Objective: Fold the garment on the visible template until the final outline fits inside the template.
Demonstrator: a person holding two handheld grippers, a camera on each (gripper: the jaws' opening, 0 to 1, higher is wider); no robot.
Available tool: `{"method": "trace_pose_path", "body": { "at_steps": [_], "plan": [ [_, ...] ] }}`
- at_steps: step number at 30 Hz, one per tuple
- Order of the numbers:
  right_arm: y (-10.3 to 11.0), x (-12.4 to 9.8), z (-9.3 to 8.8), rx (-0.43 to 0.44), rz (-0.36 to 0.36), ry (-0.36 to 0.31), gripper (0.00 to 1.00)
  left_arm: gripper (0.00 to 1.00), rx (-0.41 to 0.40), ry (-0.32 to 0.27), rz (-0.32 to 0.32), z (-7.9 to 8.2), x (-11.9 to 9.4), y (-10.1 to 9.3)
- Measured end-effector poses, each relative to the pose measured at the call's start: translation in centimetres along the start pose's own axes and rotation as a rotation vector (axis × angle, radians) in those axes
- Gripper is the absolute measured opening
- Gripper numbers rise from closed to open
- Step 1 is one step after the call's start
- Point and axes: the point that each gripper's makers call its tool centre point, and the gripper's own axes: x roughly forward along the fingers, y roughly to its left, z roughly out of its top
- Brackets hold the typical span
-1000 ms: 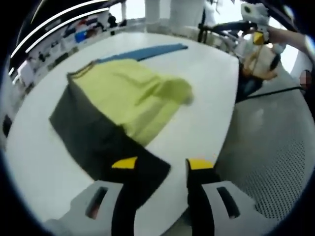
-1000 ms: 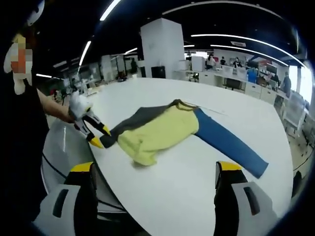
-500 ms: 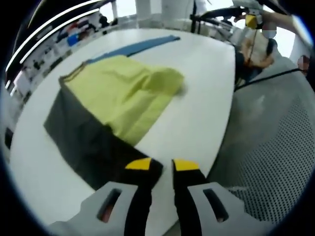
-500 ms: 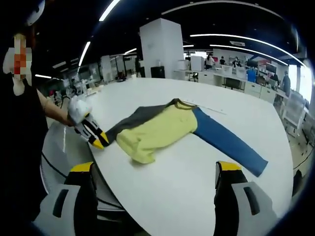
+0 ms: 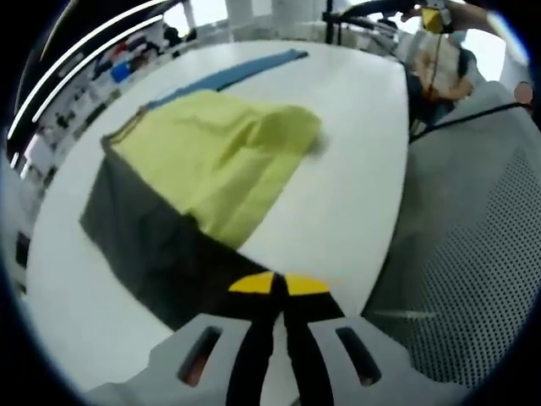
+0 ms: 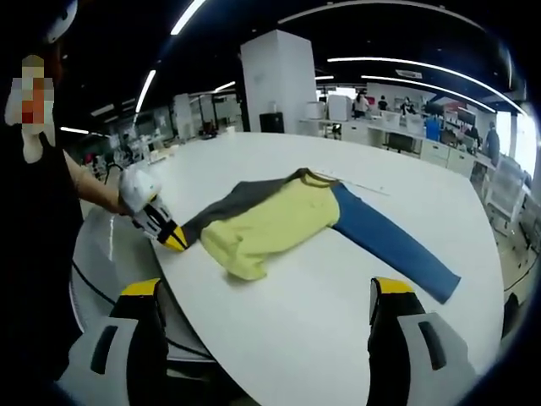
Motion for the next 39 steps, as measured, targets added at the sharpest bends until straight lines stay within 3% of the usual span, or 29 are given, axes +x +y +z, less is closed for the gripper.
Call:
{"method": "trace_pose_path", "body": {
  "at_steps": [4, 8, 20, 39],
  "plan": [
    [-0.1, 0.0, 0.3, -0.006, 0.0, -0.001, 1.0, 0.0, -0.041, -0.013, -0.004, 0.1, -0.3, 0.3],
    [-0.1, 0.2, 0.6, -0.015, 0.004, -0.001, 1.0, 0.0, -0.145, -0.063, -0.012, 0.9, -1.5, 1.2],
    [0.8, 2.4, 1.9, -0.031, 0.025, -0.007, 1.0, 0.0, -0.268, -0.137, 0.064, 0.9, -5.9, 7.2],
    [2.4, 3.8, 2.7, -0.031, 0.029, -0.008, 1.0, 0.0, -0.312, -0.171, 0.197, -0.9, -10.7, 15.5]
  ]
}}
